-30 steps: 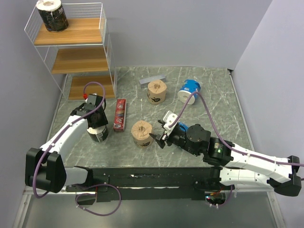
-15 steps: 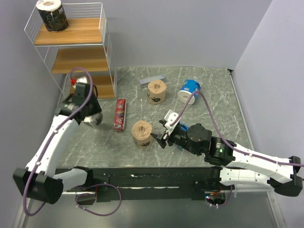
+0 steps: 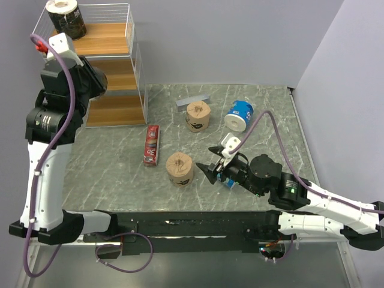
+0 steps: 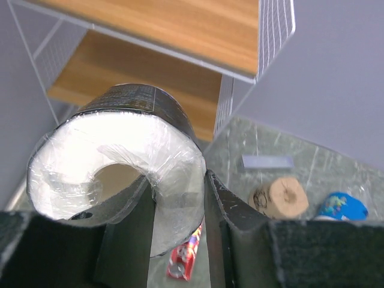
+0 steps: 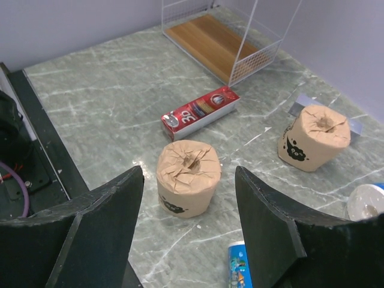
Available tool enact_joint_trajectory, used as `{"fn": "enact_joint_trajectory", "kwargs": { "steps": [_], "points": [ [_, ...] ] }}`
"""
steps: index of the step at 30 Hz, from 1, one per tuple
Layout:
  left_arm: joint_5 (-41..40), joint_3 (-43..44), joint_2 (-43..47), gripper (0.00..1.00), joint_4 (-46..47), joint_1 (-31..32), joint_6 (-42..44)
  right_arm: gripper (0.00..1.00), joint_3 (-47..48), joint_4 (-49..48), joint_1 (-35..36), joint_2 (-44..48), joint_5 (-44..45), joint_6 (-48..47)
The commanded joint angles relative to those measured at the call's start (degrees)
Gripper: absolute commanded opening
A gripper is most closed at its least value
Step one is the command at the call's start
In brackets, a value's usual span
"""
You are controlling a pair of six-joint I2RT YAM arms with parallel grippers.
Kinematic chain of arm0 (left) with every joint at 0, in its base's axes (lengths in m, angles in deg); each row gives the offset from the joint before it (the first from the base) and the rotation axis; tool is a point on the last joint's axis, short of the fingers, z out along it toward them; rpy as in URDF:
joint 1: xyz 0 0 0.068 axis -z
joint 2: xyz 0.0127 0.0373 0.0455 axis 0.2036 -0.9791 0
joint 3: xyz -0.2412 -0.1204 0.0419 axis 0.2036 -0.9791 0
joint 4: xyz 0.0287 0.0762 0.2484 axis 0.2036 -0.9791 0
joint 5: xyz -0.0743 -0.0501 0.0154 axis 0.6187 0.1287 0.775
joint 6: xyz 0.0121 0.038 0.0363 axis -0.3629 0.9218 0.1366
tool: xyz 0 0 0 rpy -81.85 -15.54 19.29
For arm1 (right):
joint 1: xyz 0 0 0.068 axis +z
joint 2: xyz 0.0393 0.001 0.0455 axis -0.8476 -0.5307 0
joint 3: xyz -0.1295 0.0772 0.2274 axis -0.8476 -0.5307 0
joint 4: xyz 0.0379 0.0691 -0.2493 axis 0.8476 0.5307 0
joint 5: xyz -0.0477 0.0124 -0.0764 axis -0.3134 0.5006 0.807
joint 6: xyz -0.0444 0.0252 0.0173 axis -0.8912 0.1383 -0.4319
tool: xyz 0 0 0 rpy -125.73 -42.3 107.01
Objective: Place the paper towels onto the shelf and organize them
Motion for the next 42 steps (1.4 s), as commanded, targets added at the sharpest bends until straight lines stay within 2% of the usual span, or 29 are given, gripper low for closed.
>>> {"fn": "enact_joint_trajectory", "kwargs": {
  "steps": [1,10,27,35,42],
  "points": [
    [-2.3,1.8,-3.4,0.28,9.5,0.2,7.8,0.70,3.2,-0.2,0.1,1.8,1.9,0.9],
    [-2.8,12.1,-11.1,0.28,12.9,0.2,12.8,0.69,4.6,1.4,0.1,2.7,2.7,0.6],
    [-2.8,20.0,-18.0,0.33,22.8,0.0,22.2,0.70,7.0,2.5,0.1,0.9,3.3,-0.2],
    [-0.8,21.1,-21.0,0.35,26.9,-0.3,23.4,0.69,8.3,2.9,0.0,0.6,3.3,-0.8],
    [4.1,23.9,-25.6,0.38,28.5,-3.6,22.6,0.70,8.6,3.5,0.1,1.1,3.4,-0.5]
  ]
}}
